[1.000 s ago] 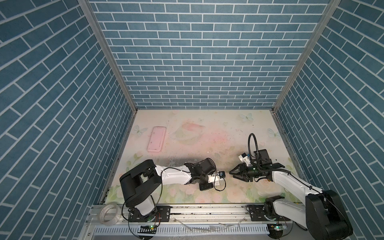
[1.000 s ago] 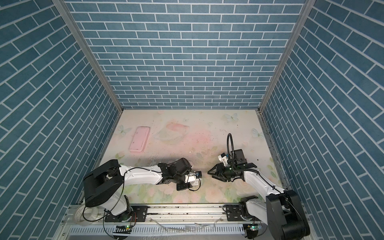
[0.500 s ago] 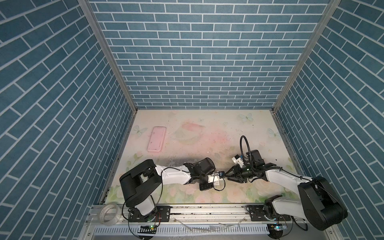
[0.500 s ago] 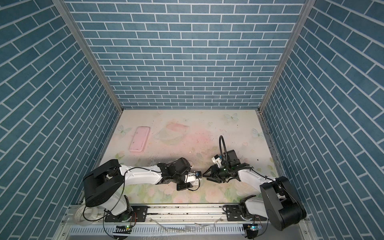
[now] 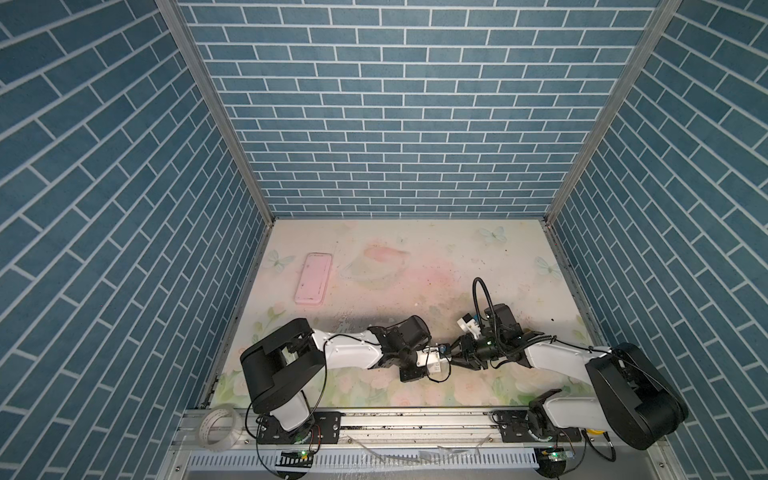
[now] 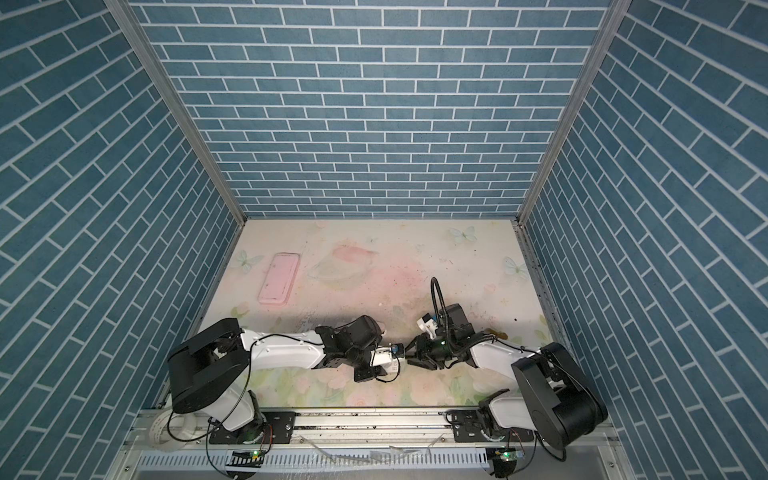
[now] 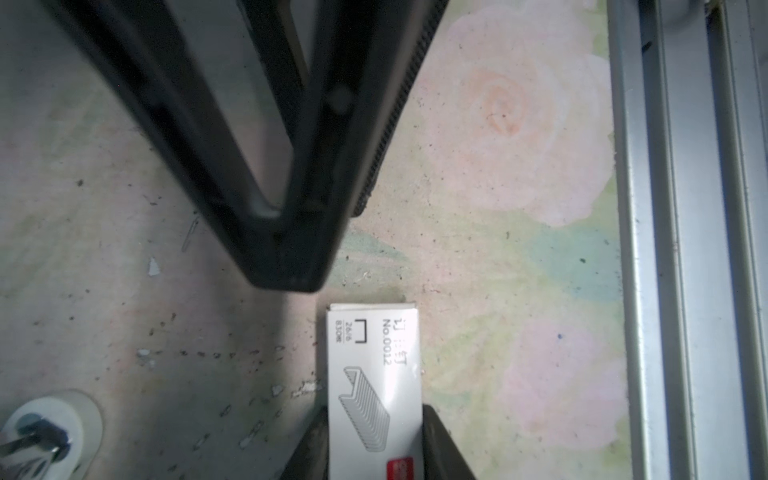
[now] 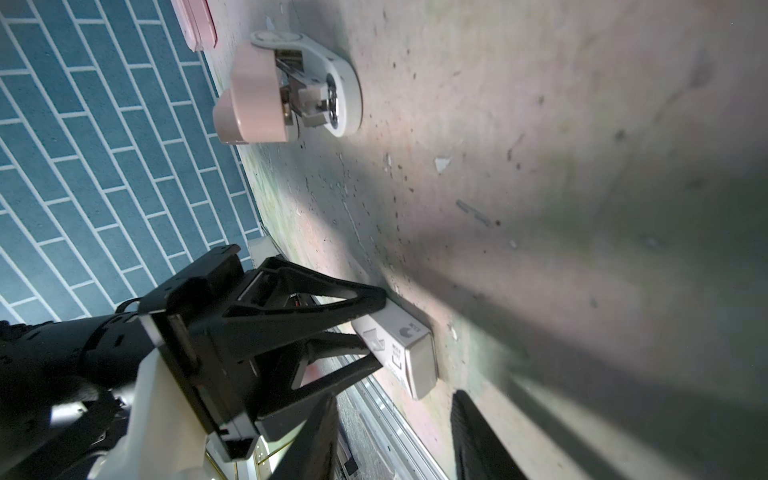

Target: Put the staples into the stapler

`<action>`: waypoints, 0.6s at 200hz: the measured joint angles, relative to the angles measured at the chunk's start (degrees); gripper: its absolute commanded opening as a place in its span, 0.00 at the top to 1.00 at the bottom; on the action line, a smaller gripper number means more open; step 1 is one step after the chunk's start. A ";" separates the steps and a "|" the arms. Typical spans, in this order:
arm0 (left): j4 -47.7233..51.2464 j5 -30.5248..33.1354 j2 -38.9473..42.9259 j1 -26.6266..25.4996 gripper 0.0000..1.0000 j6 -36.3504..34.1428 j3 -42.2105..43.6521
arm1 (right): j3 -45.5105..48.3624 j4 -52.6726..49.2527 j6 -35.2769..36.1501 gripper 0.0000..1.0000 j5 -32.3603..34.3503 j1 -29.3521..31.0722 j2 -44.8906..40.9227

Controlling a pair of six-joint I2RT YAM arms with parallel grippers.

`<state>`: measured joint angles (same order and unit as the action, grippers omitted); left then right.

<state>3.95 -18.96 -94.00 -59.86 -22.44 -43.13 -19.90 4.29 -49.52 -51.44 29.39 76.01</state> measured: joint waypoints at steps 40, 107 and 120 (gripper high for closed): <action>-0.87 -0.52 -0.50 0.00 0.65 -0.09 -0.13 | 1.64 3.34 -1.81 0.54 0.33 1.51 0.33; -1.07 -0.83 -1.31 0.00 0.65 -0.09 -0.87 | 3.50 9.73 -5.18 0.54 1.18 2.82 1.01; -1.07 -0.87 -1.40 0.00 0.65 -0.09 -0.96 | 3.50 10.86 -5.73 0.55 1.29 3.15 1.09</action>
<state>2.87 -19.84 -95.39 -59.86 -22.52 -44.10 -16.40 15.16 -55.24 -50.15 32.53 77.10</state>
